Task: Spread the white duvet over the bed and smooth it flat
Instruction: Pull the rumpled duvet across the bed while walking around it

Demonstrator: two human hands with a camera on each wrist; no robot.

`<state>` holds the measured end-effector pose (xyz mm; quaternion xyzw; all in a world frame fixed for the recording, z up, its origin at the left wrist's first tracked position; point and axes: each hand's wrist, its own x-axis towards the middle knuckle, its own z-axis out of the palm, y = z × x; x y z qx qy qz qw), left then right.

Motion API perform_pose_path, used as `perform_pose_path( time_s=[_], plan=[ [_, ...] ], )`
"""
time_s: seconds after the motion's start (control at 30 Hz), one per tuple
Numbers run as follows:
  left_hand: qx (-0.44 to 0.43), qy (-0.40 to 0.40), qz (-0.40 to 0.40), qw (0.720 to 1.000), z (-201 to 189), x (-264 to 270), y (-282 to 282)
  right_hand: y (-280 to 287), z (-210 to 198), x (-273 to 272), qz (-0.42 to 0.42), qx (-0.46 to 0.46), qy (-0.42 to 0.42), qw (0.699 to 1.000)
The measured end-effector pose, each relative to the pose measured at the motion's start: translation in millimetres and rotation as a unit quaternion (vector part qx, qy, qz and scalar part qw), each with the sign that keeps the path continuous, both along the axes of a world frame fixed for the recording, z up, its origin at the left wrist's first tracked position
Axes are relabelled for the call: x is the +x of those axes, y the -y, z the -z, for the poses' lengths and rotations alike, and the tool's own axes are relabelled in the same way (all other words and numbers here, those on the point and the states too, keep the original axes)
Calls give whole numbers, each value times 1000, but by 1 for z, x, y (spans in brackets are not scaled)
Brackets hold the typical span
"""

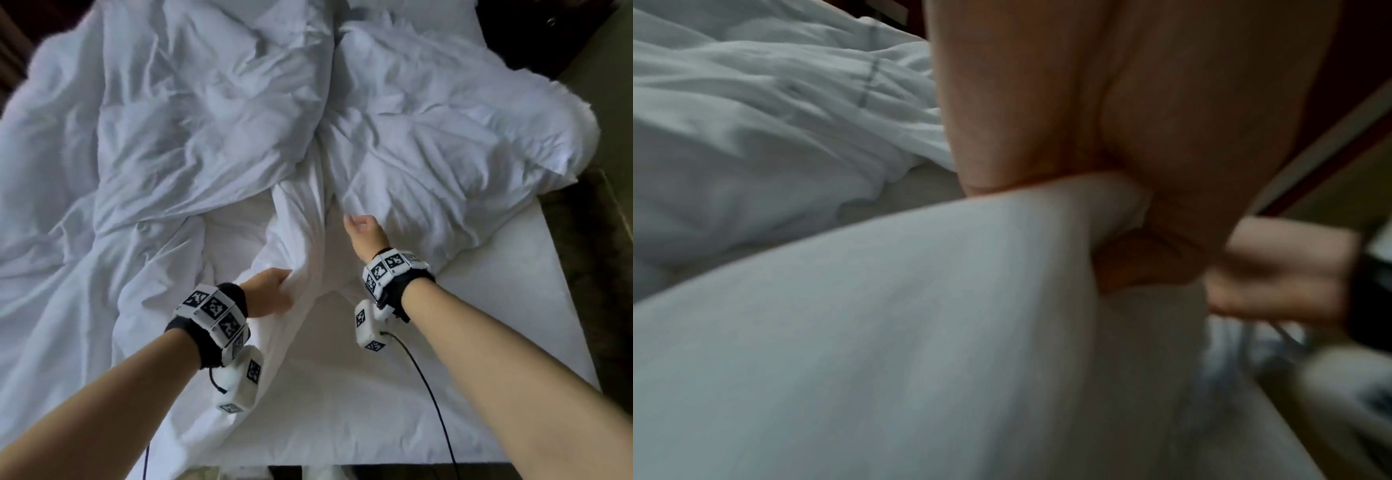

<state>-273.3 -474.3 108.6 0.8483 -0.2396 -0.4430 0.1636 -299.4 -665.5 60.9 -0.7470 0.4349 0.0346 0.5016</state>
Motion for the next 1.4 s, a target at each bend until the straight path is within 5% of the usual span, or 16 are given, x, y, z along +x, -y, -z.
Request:
perform_pose_path(
  time_s=[0.17, 0.3, 0.53, 0.77, 0.97, 1.07, 1.13, 1.23, 1.4],
  plan=[
    [26, -12, 160, 987, -30, -18, -8, -28, -38, 32, -62, 84, -80, 991],
    [29, -4, 131, 991, -45, -2, -32, -31, -48, 34, -139, 36, -145, 979],
    [92, 31, 139, 986, -52, 1, -49, -44, -69, 26, -171, -13, -101, 980],
    [-4, 80, -131, 988, -56, 17, -14, -26, -93, -44, -151, 74, -25, 986],
    [-90, -84, -242, 962, -52, -4, 63, 11, -115, -137, -196, 89, 0, 977],
    [-124, -160, -202, 958, -48, -34, 106, 21, -115, -170, -205, 86, -12, 975],
    [-131, -128, -181, 966, -37, -45, 124, 25, -112, -184, -204, 83, -32, 975],
    [-180, -135, -205, 952, -33, -49, 131, 37, -112, -193, -150, 100, -40, 983],
    [-252, -239, -159, 924, -55, -65, 123, 86, -116, -164, 17, -70, -19, 997]
  ],
)
